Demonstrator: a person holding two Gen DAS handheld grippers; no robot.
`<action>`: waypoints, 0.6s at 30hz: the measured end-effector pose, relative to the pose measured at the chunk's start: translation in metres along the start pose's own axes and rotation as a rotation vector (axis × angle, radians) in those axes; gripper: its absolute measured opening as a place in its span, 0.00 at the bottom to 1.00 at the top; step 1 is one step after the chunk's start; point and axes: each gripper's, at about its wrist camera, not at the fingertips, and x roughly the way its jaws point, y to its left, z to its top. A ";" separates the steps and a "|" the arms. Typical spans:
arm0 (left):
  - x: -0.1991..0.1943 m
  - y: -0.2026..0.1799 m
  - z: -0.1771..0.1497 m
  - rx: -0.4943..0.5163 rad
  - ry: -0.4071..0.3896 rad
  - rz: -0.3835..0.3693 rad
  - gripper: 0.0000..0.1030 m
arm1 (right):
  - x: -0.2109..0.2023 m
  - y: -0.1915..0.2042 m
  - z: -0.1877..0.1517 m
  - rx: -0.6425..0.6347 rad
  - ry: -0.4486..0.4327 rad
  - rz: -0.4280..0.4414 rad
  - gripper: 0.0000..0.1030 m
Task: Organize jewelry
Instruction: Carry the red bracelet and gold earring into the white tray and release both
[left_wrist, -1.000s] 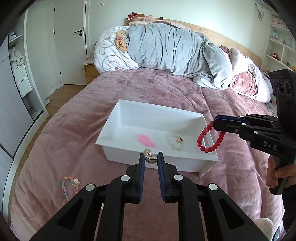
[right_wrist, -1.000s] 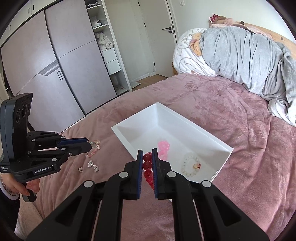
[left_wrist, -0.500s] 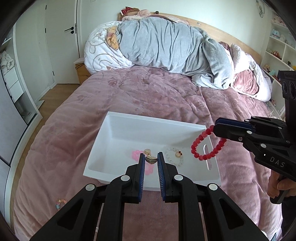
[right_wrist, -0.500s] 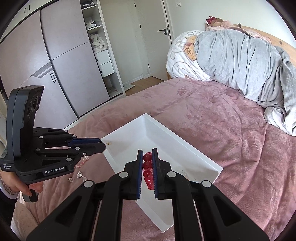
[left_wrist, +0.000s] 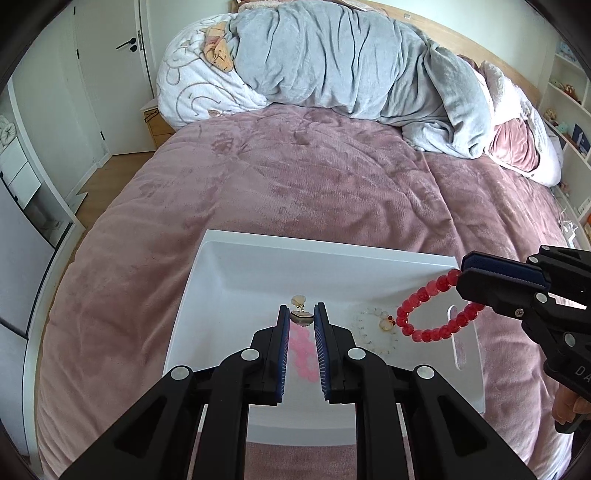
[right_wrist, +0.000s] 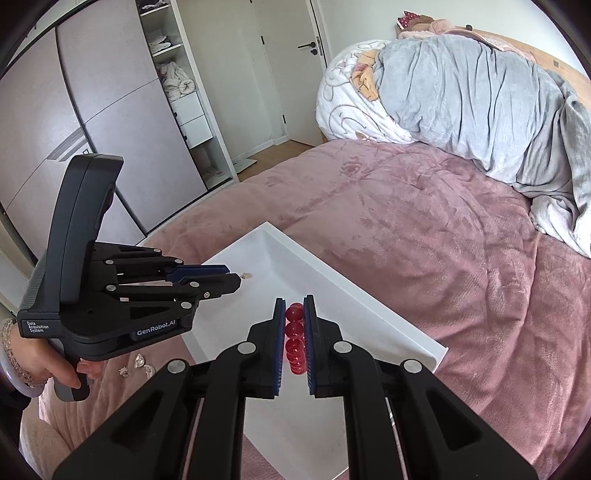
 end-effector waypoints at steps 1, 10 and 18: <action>0.006 0.001 0.002 0.002 0.009 0.010 0.18 | 0.004 -0.003 0.001 0.003 0.008 -0.001 0.10; 0.061 0.014 -0.001 -0.043 0.077 0.053 0.18 | 0.052 -0.019 0.003 0.036 0.097 -0.013 0.10; 0.088 0.005 -0.009 -0.009 0.106 0.095 0.18 | 0.088 -0.019 -0.008 0.029 0.168 -0.023 0.10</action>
